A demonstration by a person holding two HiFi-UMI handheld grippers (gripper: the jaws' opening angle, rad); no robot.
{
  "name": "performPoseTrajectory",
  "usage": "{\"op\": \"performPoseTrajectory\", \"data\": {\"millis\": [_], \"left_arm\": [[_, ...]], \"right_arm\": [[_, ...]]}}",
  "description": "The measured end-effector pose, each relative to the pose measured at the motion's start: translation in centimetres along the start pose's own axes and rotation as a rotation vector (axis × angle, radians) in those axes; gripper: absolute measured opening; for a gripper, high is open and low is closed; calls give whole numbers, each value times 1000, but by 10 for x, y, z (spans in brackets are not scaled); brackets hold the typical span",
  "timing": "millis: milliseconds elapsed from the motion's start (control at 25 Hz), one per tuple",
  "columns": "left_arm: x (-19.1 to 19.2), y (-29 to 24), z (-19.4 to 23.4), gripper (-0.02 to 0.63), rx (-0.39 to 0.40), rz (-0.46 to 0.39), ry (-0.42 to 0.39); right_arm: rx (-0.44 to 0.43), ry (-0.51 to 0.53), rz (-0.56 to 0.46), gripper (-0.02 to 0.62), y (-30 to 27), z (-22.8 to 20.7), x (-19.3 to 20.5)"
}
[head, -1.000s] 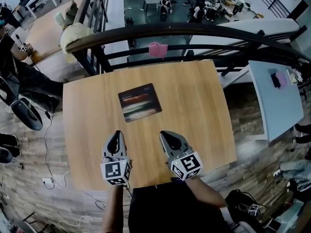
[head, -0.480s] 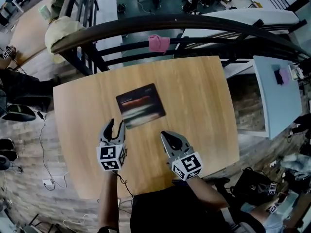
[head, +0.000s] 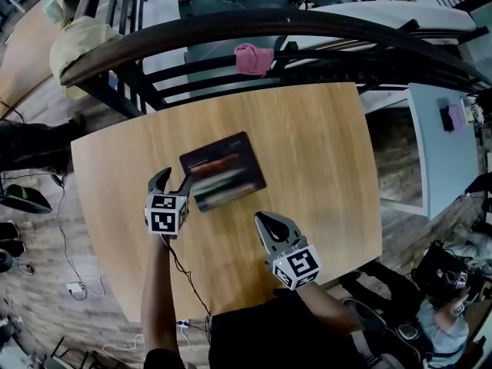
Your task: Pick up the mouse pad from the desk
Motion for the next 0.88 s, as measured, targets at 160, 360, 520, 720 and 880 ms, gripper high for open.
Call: {"op": "performPoseTrajectory", "data": {"millis": [160,360,520,720,880], "left_arm": [[1,-33,12,236,14,47,-9],[6,-64,20,236,43,129,-19],[13,-78,26,238,53,193,-19],[19,-92,28,238,57,228,-16],[25,-97,27,238,50,260,-30]], "right_arm": [[5,-12,23,31,-7,-6,10],[14,-22,37,31,-14,-15,18],[15,-27,50,31,-18,-20,21],[11,-30,61,31,-24,-24,25],[9,-27,72,31,-27,-25,26]]}}
Point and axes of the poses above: the fingertips, and each gripper's own axes: y backward along the fingers, z to its left, x out of its underside, the point moved 7 cm from there along y, backward along the fingers, and after that the axes turned 6 degrees about -z, right-handed, at the moved point
